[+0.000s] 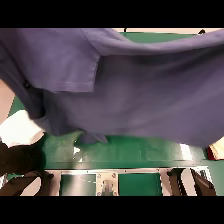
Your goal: Fold the shirts.
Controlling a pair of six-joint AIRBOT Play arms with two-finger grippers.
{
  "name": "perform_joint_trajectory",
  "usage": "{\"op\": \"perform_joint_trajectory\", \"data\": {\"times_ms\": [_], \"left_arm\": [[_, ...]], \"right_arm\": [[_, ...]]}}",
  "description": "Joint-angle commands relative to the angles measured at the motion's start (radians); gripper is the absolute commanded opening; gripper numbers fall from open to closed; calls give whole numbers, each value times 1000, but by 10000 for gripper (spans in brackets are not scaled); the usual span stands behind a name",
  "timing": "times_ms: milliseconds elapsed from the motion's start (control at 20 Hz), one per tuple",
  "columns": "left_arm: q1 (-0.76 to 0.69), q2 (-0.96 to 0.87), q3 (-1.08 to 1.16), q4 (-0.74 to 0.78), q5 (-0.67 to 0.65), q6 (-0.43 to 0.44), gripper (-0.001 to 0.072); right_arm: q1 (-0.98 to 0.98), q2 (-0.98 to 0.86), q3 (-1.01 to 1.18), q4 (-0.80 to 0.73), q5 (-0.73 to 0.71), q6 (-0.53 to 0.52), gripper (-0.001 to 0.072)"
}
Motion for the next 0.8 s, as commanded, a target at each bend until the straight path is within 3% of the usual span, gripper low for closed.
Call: {"op": "perform_joint_trajectory", "data": {"times_ms": [0,200,350,500,750], "left_arm": [[0,-45,-166,23,37,0,30],[-16,-223,-365,-42,149,76,30],[-92,-431,-398,-41,267,109,30],[-120,-595,-398,-47,412,92,29],[-119,-691,-398,-63,606,79,30]], "right_arm": [[5,-43,-195,76,2,-78,17],[108,-188,-460,93,-146,-185,17],[196,-404,-513,94,-276,-240,17],[241,-661,-444,106,-340,-258,17],[249,-1007,-151,157,-261,-257,17]]}}
